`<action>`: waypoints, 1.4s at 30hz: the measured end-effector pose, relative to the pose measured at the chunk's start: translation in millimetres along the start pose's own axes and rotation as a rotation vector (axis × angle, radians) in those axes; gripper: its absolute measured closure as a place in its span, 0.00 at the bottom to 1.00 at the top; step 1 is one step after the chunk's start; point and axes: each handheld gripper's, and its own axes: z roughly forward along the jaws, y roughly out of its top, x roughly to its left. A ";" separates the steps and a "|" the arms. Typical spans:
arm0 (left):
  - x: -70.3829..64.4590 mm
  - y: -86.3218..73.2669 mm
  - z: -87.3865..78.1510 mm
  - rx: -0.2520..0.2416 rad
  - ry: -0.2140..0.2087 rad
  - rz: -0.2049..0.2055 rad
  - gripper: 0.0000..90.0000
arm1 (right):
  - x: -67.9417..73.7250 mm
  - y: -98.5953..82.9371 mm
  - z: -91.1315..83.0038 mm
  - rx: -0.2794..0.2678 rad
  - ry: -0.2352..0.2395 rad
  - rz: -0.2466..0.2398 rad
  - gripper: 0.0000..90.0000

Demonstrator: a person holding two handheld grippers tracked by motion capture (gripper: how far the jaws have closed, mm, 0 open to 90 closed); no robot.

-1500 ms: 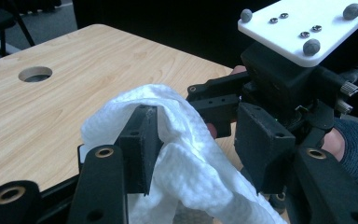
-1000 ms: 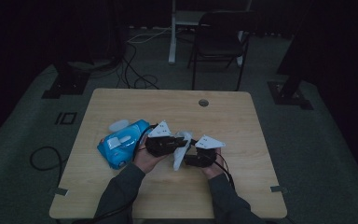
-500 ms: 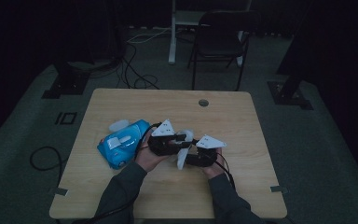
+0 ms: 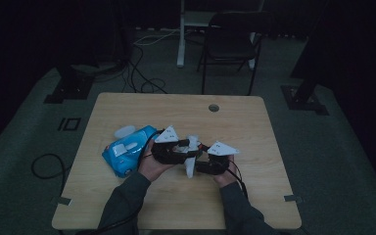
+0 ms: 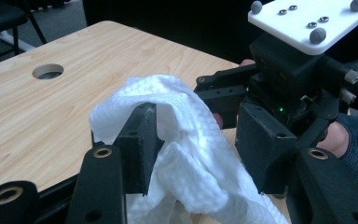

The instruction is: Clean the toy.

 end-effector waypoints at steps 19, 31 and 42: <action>1.8 1.5 1.1 0.019 0.028 0.024 0.97 | 3.3 -0.5 1.9 0.006 0.017 -0.010 0.38; -8.5 2.7 17.1 0.051 -0.042 0.051 0.98 | 5.9 0.0 3.3 0.012 0.022 -0.027 0.38; -5.2 4.9 19.7 0.061 -0.013 0.047 0.98 | 8.3 -0.3 4.2 0.017 0.033 -0.030 0.38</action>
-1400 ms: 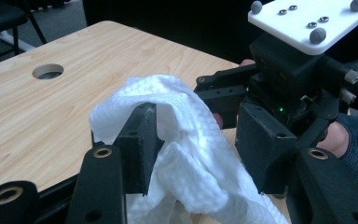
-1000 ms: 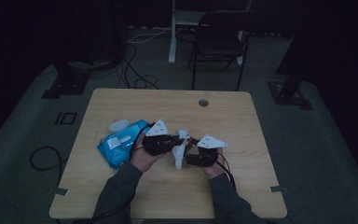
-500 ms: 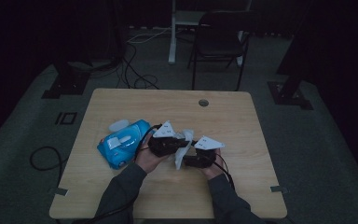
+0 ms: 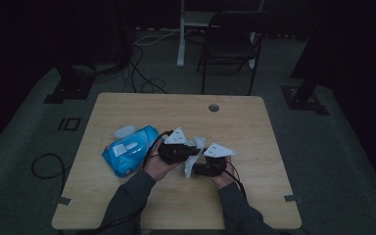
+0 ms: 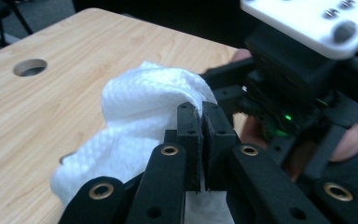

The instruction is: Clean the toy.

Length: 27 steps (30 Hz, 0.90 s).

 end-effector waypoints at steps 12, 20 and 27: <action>-4.8 0.6 3.2 0.030 -0.008 0.017 0.98 | -0.7 0.6 -1.0 -0.006 -0.006 -0.007 0.38; -9.1 -0.6 0.3 0.049 -0.020 0.035 0.98 | -2.5 0.9 -2.1 -0.010 -0.013 -0.004 0.38; -7.1 -0.3 -0.5 0.036 -0.006 0.032 0.98 | -1.1 0.3 -1.8 -0.005 -0.008 -0.007 0.38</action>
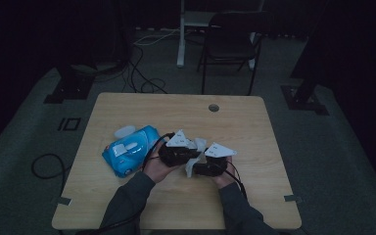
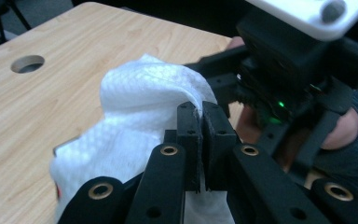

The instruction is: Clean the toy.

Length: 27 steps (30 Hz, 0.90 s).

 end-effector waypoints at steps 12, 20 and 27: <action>14.5 2.0 -11.3 -0.066 0.101 -0.040 0.98 | -1.7 -1.2 -0.8 0.002 -0.005 0.002 0.38; 21.0 -1.4 -22.0 -0.084 0.141 -0.061 0.98 | -10.7 -3.4 -7.2 0.008 -0.044 0.014 0.38; 23.5 -9.6 -24.7 -0.077 0.157 -0.075 0.98 | -15.0 -5.2 -11.3 0.011 -0.064 0.016 0.38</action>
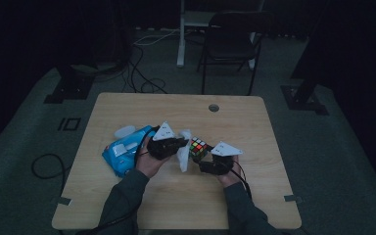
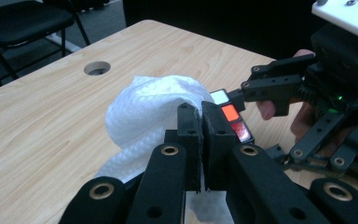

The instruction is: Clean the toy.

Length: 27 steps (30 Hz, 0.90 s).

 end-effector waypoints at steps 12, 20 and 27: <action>5.2 -12.7 -3.1 0.016 0.019 -0.022 0.98 | -9.4 -5.9 -5.5 0.012 -0.034 0.014 0.38; 7.5 -20.6 -2.3 0.025 0.026 -0.034 0.98 | -15.7 -12.6 -5.6 0.028 -0.056 0.031 0.38; 10.4 -29.2 -1.3 0.032 0.032 -0.054 0.98 | -19.3 -16.9 -4.6 0.043 -0.070 0.037 0.38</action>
